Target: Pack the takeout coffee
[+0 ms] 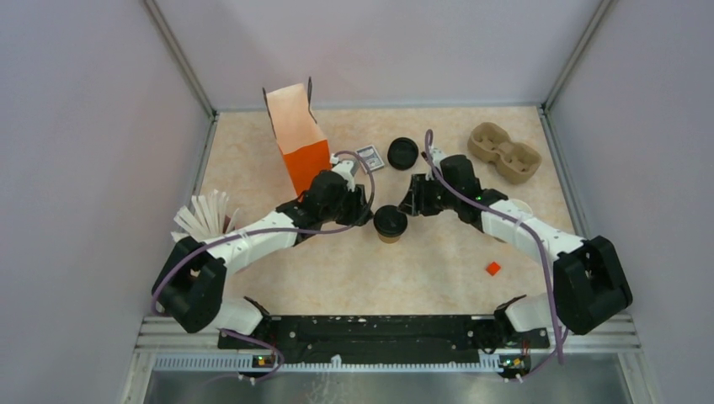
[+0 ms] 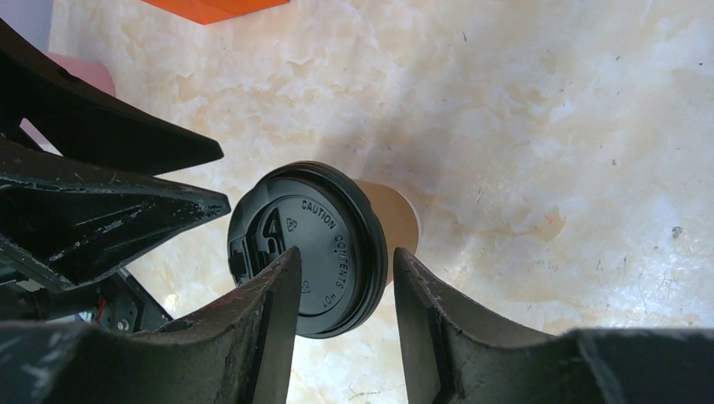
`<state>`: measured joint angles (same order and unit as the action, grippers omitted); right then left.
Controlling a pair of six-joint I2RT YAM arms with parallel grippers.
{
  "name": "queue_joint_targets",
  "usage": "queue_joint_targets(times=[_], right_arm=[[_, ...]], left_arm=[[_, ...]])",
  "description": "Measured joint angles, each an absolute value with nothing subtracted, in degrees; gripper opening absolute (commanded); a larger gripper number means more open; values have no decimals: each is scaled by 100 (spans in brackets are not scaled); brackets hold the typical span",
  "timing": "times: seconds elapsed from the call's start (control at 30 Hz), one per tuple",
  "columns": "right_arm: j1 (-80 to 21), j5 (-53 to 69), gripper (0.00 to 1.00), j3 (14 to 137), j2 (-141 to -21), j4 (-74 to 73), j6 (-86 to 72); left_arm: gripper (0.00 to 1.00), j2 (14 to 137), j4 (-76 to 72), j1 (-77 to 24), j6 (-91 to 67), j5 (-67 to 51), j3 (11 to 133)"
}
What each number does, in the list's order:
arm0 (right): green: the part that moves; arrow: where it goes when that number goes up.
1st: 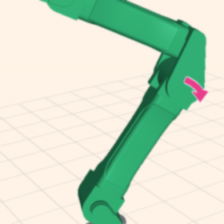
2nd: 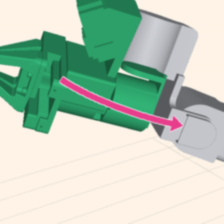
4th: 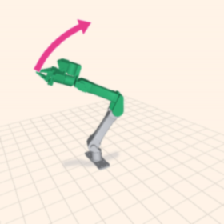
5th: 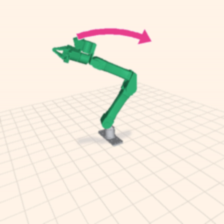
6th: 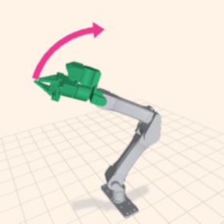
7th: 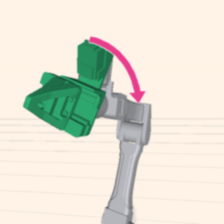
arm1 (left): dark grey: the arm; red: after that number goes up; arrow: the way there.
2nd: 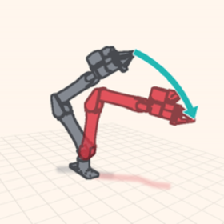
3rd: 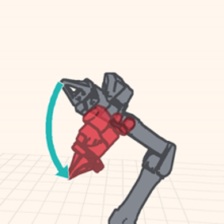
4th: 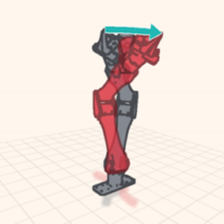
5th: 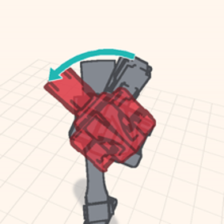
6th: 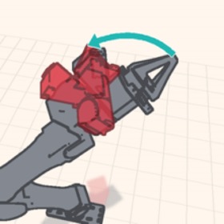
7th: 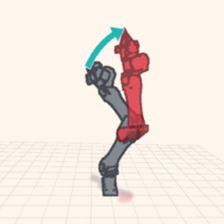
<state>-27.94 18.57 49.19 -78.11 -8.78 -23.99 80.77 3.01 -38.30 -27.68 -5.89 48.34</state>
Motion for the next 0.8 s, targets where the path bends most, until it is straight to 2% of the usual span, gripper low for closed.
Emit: queue_joint_targets(times=[0.7, 0.8], right_arm=[[-2792, 2110, 43, 4392, -8003, -167, -2383], [-2792, 2112, 48, 4388, -8003, -156, -2386]], left_arm=[[53, 8331, -19, -3826, -3201, -810, 4359], [55, 8353, -49, -3826, -3212, -814, 4359]])
